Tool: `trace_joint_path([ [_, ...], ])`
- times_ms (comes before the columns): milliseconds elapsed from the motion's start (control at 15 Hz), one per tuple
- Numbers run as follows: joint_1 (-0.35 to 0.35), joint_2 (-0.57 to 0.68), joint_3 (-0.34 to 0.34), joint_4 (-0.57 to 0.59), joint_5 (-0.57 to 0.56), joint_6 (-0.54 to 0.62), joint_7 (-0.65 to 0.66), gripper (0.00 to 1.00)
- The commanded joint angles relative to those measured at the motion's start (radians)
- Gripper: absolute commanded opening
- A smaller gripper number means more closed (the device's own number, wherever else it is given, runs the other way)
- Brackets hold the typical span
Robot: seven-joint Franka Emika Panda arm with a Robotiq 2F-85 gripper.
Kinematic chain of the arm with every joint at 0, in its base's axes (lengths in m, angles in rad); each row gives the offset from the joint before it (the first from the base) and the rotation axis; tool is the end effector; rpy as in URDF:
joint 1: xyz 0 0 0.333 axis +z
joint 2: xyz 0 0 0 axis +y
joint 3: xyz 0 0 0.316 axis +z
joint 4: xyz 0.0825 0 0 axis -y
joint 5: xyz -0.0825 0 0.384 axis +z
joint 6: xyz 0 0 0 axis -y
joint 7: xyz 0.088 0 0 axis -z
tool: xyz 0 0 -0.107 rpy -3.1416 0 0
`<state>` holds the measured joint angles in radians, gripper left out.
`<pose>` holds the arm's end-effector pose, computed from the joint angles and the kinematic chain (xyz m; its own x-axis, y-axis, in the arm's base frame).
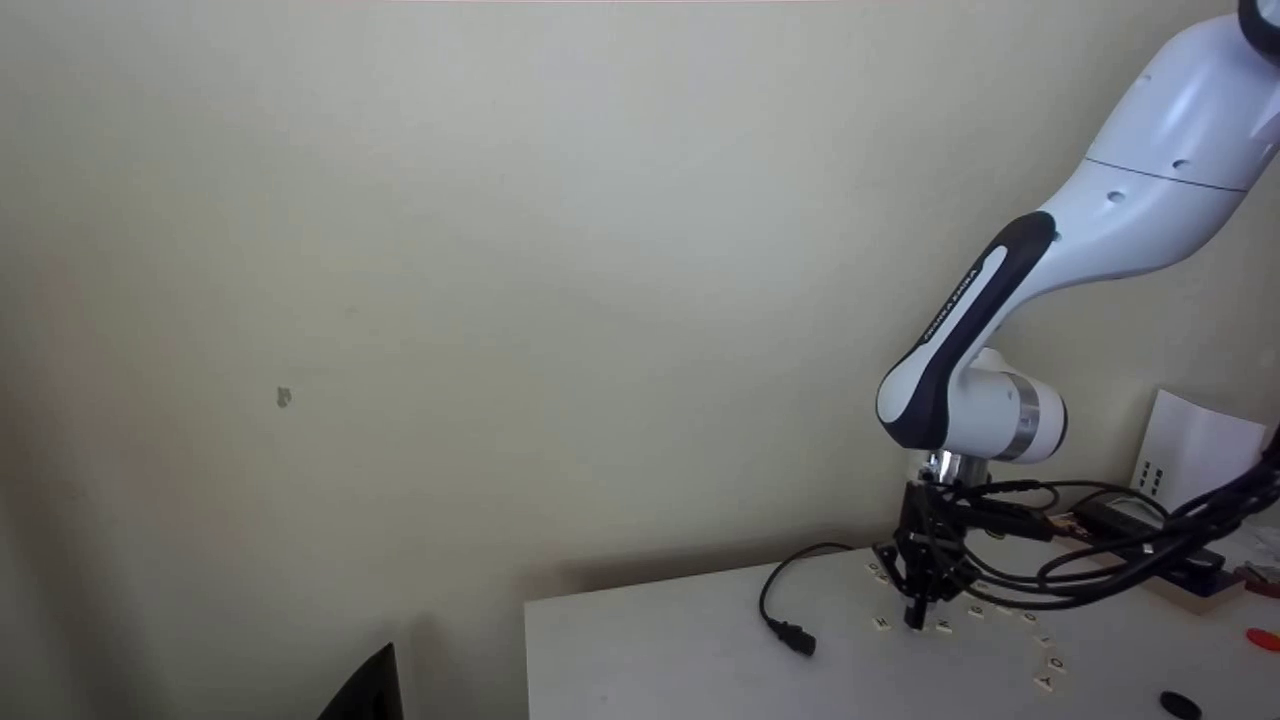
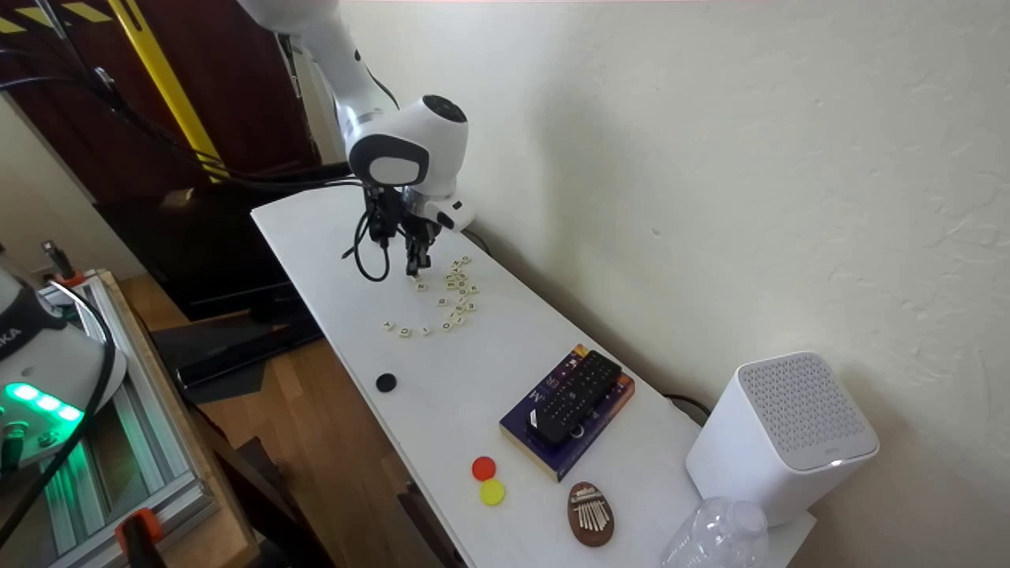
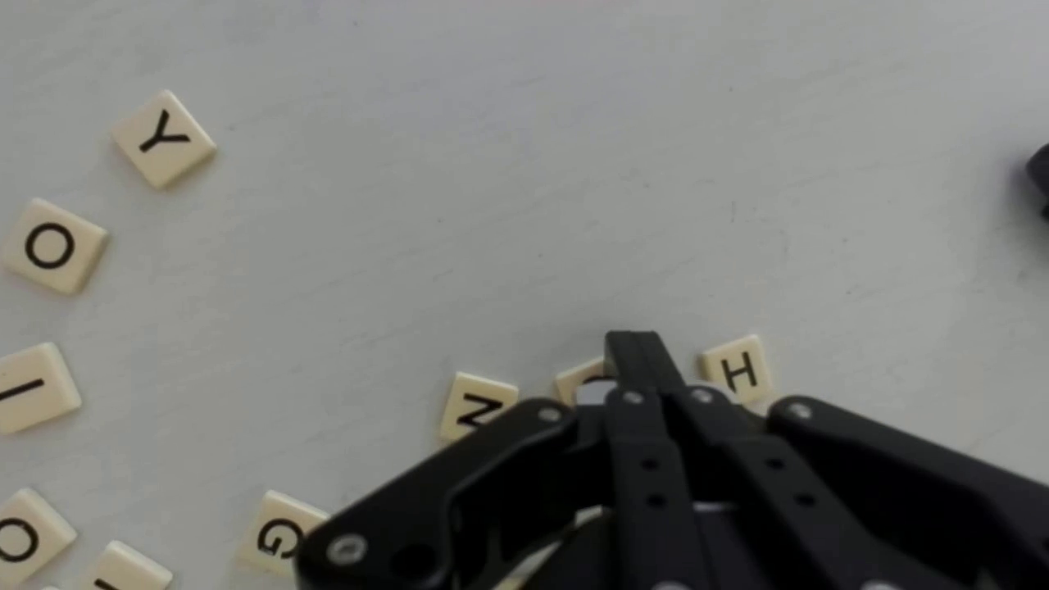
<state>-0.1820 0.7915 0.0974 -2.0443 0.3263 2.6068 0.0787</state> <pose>0.5363 -0.0469 0.0320 0.8609 -0.4318 -0.2689 -0.4788 -0.8664 -0.1418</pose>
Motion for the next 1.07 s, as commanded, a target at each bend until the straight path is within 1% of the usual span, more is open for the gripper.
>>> trace_joint_path([
  [0, -0.017, 0.053, 0.023, 0.042, 0.035, -0.009, -0.029, 0.0],
  [467, -0.049, 0.062, 0.056, 0.055, 0.096, -0.016, -0.032, 0.0],
  [1000, -0.051, 0.065, 0.06, 0.059, 0.134, -0.008, -0.026, 0.0],
])
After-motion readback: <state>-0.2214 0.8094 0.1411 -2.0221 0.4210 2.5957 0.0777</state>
